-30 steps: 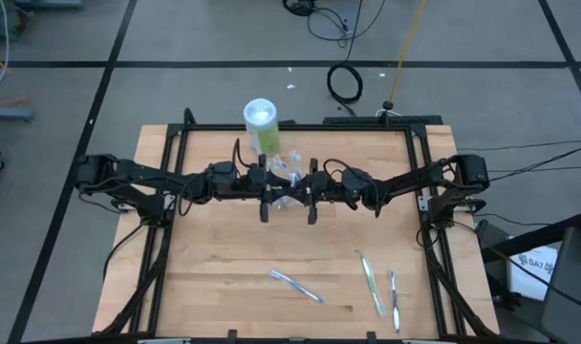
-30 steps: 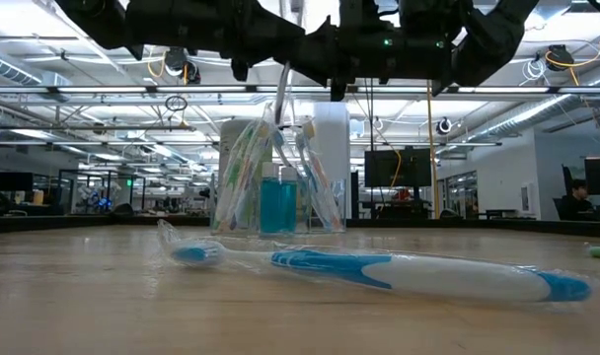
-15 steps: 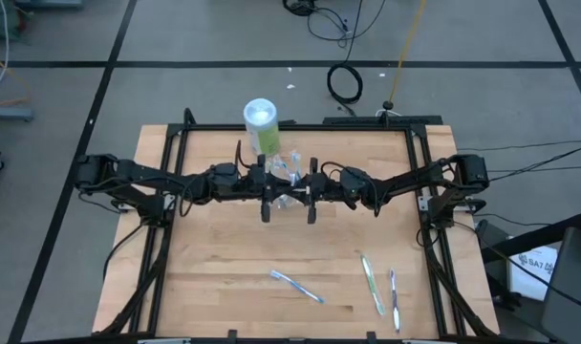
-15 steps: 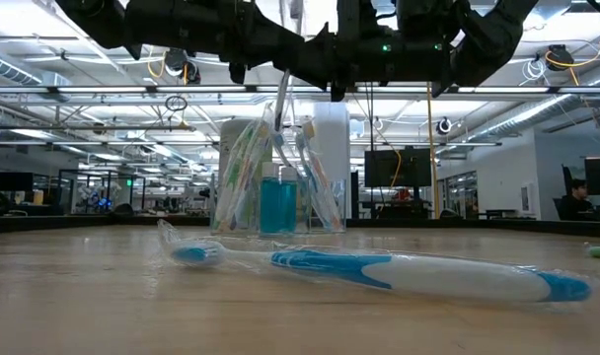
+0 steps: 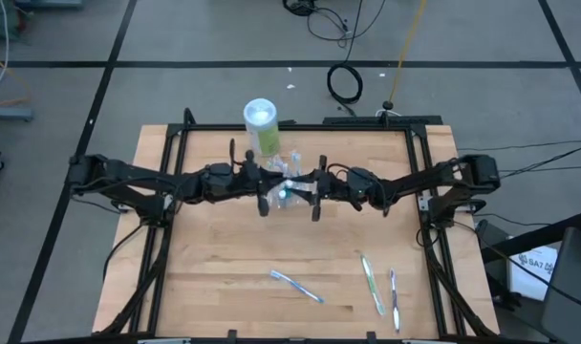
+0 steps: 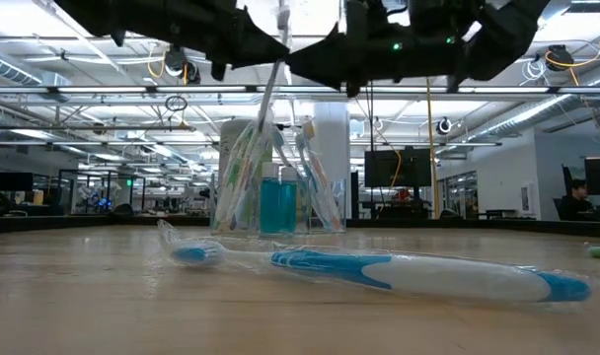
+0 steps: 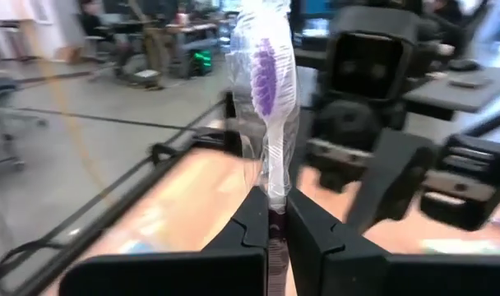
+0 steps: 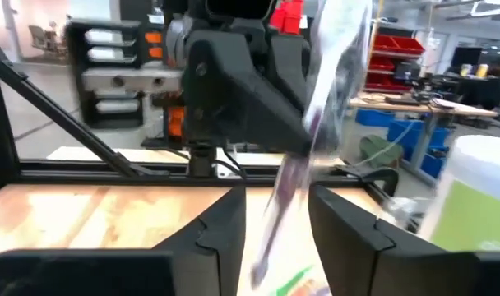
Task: Pick & Place toothbrushing station
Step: Put the left violet toothbrush into the left side of the transparent organizer
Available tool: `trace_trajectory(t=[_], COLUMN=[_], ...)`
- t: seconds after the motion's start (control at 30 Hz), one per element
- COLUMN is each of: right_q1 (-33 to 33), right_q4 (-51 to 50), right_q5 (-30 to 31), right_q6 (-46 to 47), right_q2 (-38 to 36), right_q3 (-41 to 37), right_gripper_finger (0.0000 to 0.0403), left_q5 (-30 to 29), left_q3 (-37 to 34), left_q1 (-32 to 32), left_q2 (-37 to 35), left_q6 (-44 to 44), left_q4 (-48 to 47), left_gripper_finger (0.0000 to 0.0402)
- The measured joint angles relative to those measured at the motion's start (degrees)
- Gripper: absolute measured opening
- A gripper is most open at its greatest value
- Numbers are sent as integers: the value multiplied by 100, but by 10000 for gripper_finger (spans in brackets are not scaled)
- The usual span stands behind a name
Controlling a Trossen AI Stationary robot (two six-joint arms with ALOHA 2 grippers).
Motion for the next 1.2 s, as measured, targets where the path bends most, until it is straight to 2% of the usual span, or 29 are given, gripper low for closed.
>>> trace_trajectory(t=[0.1,0.23,0.5,0.83,1.2], right_q1=[1,5,7,7,5], right_q4=[-419,-787,-789,-788,-787], right_q5=[53,68,66,66,68], right_q6=[16,39,73,74,74], right_q2=[-394,-874,-1452,-1548,-1548], right_q3=[-112,-294,-688,-822,-822], right_gripper_finger=[135,136,134,131,130], left_q5=[-644,-1826,-2847,-2912,-3134], left_q3=[1,2,-7,-4,-4], left_q1=[-148,-340,-365,-466,-455], left_q2=[-273,-381,117,826,927], left_q6=[-121,-369,-1492,-2269,-3032], left_q4=[-455,-1022,-1316,-1326,-2209], left_gripper_finger=[13,11,13,19,41])
